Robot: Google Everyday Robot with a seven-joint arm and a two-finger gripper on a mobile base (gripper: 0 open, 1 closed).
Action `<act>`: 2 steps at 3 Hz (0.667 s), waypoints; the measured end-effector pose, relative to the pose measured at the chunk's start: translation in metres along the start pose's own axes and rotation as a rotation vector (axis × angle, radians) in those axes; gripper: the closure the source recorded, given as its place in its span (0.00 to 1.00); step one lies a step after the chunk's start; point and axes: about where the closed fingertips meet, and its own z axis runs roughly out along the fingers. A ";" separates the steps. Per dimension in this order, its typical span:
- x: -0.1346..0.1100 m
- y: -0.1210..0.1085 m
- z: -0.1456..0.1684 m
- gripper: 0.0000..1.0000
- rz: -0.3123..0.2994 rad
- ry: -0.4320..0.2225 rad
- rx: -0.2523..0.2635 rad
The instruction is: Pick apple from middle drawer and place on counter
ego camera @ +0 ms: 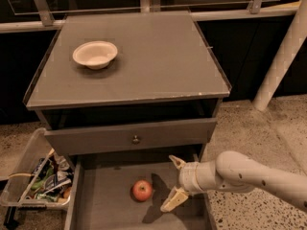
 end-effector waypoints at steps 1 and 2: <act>0.016 0.001 0.039 0.00 0.049 -0.047 -0.009; 0.032 0.006 0.079 0.00 0.081 -0.083 -0.022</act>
Offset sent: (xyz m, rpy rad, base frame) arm 0.0135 0.0564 -0.1253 0.1538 0.0795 -0.0476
